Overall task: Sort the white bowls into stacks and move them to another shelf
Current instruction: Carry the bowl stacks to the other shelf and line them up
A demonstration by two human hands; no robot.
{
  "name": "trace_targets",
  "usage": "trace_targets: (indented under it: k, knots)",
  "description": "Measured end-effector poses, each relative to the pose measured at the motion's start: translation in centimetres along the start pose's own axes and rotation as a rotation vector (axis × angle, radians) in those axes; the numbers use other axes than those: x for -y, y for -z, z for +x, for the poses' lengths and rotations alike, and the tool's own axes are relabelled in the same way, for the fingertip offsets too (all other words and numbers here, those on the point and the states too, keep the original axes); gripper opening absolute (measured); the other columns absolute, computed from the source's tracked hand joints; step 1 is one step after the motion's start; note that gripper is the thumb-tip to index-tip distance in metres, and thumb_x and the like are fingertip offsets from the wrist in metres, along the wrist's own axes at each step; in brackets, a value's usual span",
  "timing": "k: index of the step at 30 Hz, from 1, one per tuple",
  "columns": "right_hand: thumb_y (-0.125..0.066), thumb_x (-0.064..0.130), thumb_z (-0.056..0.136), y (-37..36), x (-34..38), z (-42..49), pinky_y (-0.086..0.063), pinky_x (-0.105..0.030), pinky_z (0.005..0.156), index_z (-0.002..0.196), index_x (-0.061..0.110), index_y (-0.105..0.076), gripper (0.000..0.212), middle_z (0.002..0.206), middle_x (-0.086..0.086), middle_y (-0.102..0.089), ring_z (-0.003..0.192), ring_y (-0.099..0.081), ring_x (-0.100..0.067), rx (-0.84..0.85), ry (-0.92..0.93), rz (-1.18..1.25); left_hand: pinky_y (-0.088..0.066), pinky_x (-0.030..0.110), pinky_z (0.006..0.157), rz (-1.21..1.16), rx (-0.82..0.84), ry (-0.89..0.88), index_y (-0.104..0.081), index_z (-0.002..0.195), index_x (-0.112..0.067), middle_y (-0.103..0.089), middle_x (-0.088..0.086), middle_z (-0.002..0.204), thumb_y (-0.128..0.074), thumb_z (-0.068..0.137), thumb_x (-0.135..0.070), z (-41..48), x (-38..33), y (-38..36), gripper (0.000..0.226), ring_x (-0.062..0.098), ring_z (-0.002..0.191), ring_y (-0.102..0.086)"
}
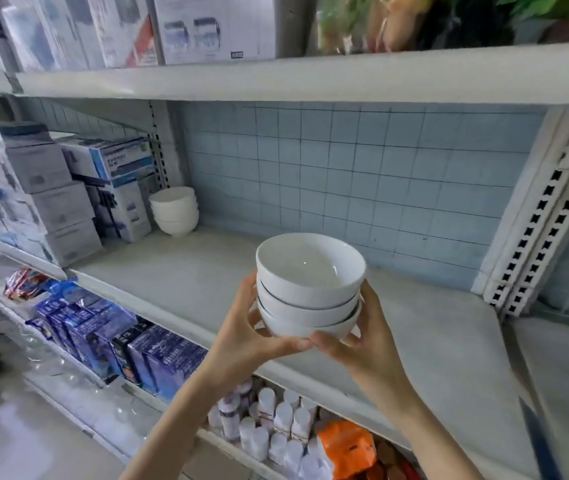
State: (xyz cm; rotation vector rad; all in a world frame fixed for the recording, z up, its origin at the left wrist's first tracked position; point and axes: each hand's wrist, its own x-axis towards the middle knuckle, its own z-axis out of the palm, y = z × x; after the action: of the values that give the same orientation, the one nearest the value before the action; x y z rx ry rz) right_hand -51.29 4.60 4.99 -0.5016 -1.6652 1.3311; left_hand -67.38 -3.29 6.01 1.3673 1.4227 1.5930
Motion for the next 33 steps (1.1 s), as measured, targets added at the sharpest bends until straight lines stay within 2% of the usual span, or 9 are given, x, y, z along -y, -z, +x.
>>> trace_targets:
  k: [4, 9, 13, 16, 19, 23, 28, 33]
  knots:
    - [-0.083, 0.060, 0.049, -3.4, -1.2, 4.2, -0.050, -0.020, 0.086, 0.137, 0.035, -0.035, 0.103, 0.131, 0.021, -0.051, 0.123, -0.048, -0.001, 0.011, -0.011, -0.006, -0.054, 0.029, 0.082, 0.006, -0.018, 0.005, -0.038, 0.135, -0.030, -0.056, -0.009, 0.129, -0.092, 0.040, -0.049, 3.2, 1.0, 4.4, 0.111, 0.013, 0.115, -0.058]
    - [-0.084, 0.057, 0.050, -7.7, -2.8, 8.3, -0.050, -0.019, 0.086, 0.138, 0.032, -0.035, 0.103, 0.131, 0.020, -0.050, 0.124, -0.047, -0.002, 0.024, -0.005, -0.029, -0.053, 0.024, 0.081, 0.008, -0.030, -0.016, -0.037, 0.133, -0.037, -0.056, -0.014, 0.129, -0.090, 0.044, -0.034, 5.9, 2.4, 9.7, 0.104, 0.008, 0.114, -0.059]
    - [-0.083, 0.056, 0.051, -11.5, -4.3, 11.0, -0.049, -0.018, 0.086, 0.138, 0.032, -0.034, 0.103, 0.131, 0.020, -0.050, 0.125, -0.046, -0.002, 0.016, -0.002, -0.039, -0.052, 0.023, 0.081, -0.002, -0.012, -0.024, -0.036, 0.133, -0.038, -0.055, -0.016, 0.129, -0.088, 0.046, -0.031, 8.0, 3.8, 14.1, 0.102, 0.006, 0.116, -0.057]
    - [-0.084, 0.056, 0.051, -14.8, -5.3, 12.9, -0.049, -0.016, 0.084, 0.136, 0.034, -0.035, 0.101, 0.131, 0.019, -0.051, 0.125, -0.046, -0.003, -0.016, -0.001, -0.037, -0.052, 0.022, 0.081, -0.001, 0.032, -0.033, -0.036, 0.133, -0.039, -0.055, -0.023, 0.126, -0.088, 0.048, -0.029, 9.7, 4.9, 17.7, 0.100, 0.004, 0.115, -0.057]
    - [-0.083, 0.057, 0.050, -18.4, -6.3, 14.5, -0.048, -0.015, 0.083, 0.135, 0.035, -0.035, 0.101, 0.130, 0.020, -0.052, 0.124, -0.047, -0.002, -0.059, 0.000, -0.038, -0.054, 0.028, 0.084, 0.008, 0.080, -0.031, -0.035, 0.135, -0.038, -0.054, -0.020, 0.128, -0.089, 0.049, -0.030, 11.3, 5.9, 21.7, 0.102, 0.007, 0.116, -0.057]
    - [-0.085, 0.057, 0.048, -24.0, -7.8, 16.5, -0.049, -0.016, 0.084, 0.134, 0.036, -0.036, 0.102, 0.131, 0.017, -0.052, 0.124, -0.048, -0.005, -0.128, -0.020, -0.031, -0.053, 0.027, 0.085, 0.042, 0.160, -0.028, -0.033, 0.136, -0.038, -0.052, -0.018, 0.131, -0.090, 0.047, -0.032, 13.5, 7.1, 28.0, 0.105, 0.007, 0.116, -0.056]
    - [-0.087, 0.056, 0.045, -28.9, -9.6, 18.5, -0.050, -0.019, 0.084, 0.134, 0.035, -0.037, 0.104, 0.132, 0.011, -0.052, 0.125, -0.049, -0.010, -0.182, -0.052, -0.047, -0.051, 0.038, 0.095, 0.074, 0.261, -0.018, -0.030, 0.139, -0.037, -0.050, -0.015, 0.134, -0.091, 0.051, -0.030, 15.9, 9.0, 33.7, 0.108, 0.009, 0.120, -0.053]
    - [-0.089, 0.051, 0.045, -31.3, -11.1, 19.2, -0.049, -0.018, 0.084, 0.133, 0.040, -0.036, 0.103, 0.129, 0.021, -0.052, 0.123, -0.049, -0.002, -0.192, -0.108, -0.057, -0.049, 0.030, 0.097, 0.068, 0.371, 0.026, -0.023, 0.140, -0.040, -0.048, -0.016, 0.135, -0.092, 0.052, -0.030, 17.4, 11.5, 36.4, 0.112, 0.003, 0.121, -0.050]
